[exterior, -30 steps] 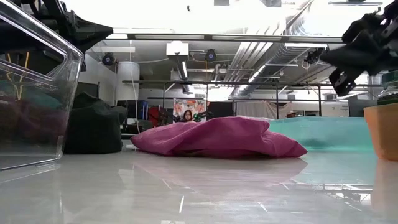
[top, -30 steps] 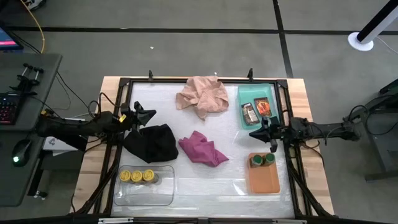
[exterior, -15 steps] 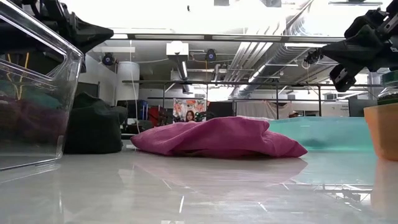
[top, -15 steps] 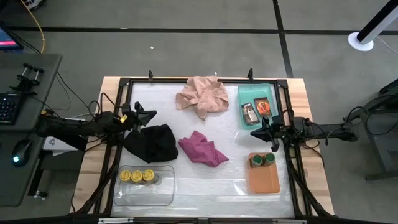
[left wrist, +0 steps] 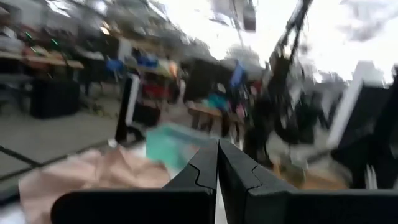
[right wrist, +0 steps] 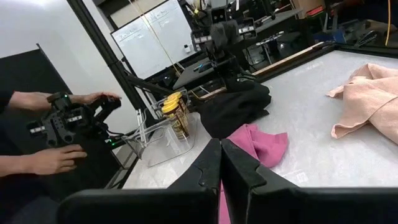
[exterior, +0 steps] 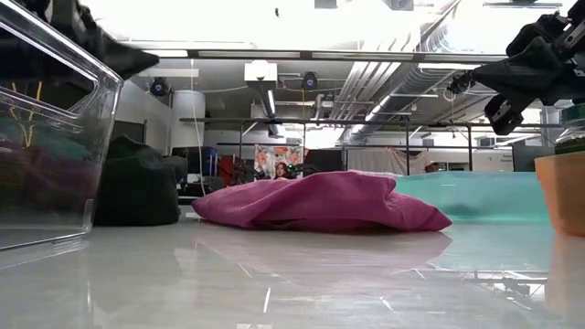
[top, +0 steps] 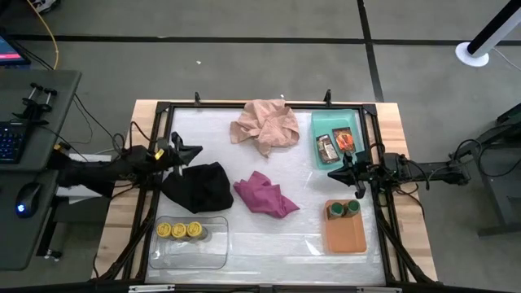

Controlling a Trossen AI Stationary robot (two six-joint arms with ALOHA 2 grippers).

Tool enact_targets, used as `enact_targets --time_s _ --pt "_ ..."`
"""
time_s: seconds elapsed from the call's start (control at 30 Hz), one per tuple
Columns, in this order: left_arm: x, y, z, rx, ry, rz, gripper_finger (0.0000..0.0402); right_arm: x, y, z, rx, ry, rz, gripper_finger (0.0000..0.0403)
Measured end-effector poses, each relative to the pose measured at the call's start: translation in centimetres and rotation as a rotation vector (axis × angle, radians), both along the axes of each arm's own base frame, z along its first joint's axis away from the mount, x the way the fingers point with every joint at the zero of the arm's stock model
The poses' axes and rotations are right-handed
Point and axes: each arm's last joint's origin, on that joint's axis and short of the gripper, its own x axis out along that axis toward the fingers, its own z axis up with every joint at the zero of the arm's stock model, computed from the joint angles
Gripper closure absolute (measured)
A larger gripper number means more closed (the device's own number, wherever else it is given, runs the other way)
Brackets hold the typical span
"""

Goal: Sort spices by type
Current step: Return to Home Position

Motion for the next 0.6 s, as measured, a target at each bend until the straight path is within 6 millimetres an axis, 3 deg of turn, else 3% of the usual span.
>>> enact_targets --time_s 0.23,0.37,0.6 --pt "-0.3 -0.3 -2.1 0.140 0.233 -0.211 0.0401 0.0 0.0 0.0 0.000 0.000 -0.001 0.0402" --pt "-0.4 -0.5 -1.9 0.249 0.233 -0.213 0.0401 0.0 0.0 0.0 0.000 0.003 -0.001 0.0402" --pt "-0.4 -1.4 -1.9 0.179 0.211 -0.314 0.0401 0.1 0.0 -0.1 -0.001 0.013 -0.001 0.0402"
